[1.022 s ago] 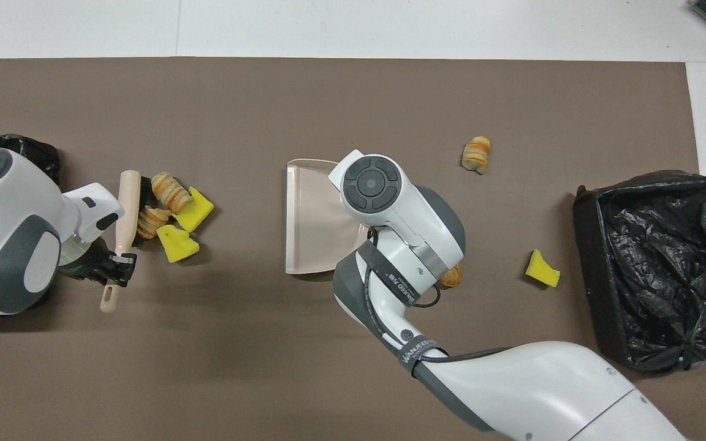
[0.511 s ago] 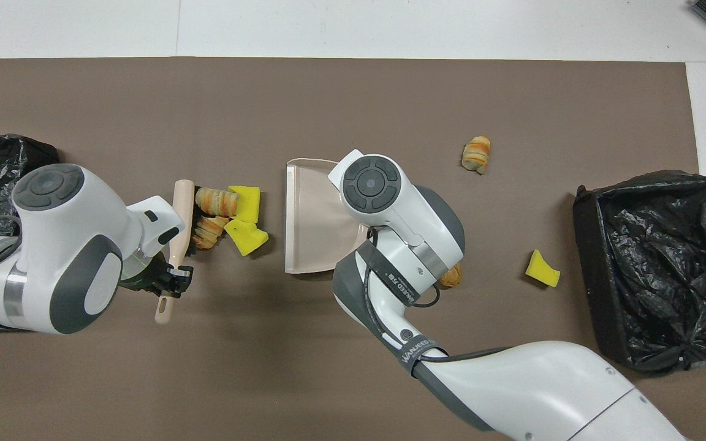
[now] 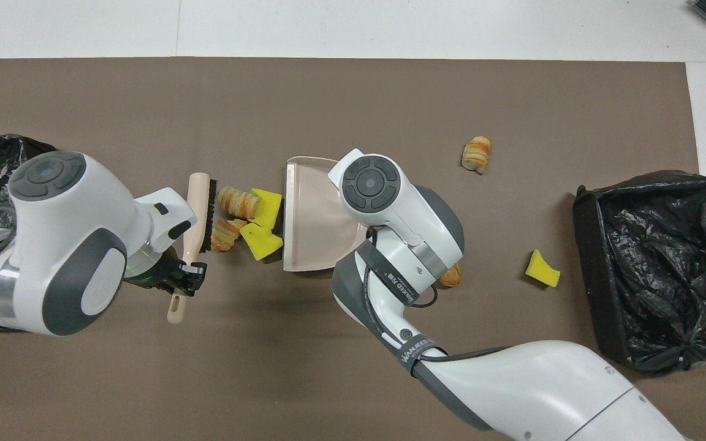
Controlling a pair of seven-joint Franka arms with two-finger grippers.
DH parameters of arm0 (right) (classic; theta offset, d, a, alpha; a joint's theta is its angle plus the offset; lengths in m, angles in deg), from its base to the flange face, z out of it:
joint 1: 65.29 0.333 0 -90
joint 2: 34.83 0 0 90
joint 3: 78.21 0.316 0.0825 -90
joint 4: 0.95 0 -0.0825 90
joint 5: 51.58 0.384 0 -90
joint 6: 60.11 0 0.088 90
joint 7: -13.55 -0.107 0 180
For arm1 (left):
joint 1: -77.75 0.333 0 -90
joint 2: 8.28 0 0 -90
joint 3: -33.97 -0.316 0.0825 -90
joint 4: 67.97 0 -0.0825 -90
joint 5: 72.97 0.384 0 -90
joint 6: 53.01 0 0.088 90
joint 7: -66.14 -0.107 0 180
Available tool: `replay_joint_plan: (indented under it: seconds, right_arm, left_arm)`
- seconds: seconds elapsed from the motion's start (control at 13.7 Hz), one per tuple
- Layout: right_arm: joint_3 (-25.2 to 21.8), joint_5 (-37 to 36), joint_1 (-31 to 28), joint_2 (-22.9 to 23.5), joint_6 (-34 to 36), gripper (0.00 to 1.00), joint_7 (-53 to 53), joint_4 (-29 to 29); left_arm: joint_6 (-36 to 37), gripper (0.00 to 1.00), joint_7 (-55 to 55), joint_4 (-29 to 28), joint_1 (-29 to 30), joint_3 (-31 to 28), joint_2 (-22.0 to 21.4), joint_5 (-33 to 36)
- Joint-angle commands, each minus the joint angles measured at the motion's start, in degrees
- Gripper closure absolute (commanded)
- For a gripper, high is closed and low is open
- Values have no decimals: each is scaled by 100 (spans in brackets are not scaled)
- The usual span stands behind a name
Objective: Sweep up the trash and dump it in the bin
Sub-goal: 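Sweep the trash pieces toward the dustpan with the left gripper's brush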
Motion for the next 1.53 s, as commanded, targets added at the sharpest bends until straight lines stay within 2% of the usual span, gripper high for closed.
replay_joint_plan:
  seconds: [0.0, 0.37, 0.58, 1.02, 1.31, 1.46]
  right_arm:
    - [52, -42, -19, 238, -147, 100, -239, -134]
    - [52, -42, -19, 238, -164, 100, -248, -134]
    - [52, -42, -19, 238, -156, 100, -248, -134]
    - [52, -42, -27, 238, -156, 100, -239, -125]
    - [52, -174, 130, 203, -51, 100, -195, -107]
    - [52, -436, 192, 211, 81, 100, -195, -90]
  left_arm:
    - [103, 100, 35, 168, 47, -63, -35, -74]
    - [-416, 100, -9, -94, 556, -72, 18, -65]
    - [-1057, 100, 157, -551, 487, -54, 27, -74]
    - [-1472, 100, 545, -798, -487, -46, 167, -775]
    - [-1375, 100, 1080, -466, -1103, -28, 237, -1250]
    - [-1279, 100, 1125, -324, -1183, -2, 264, -1392]
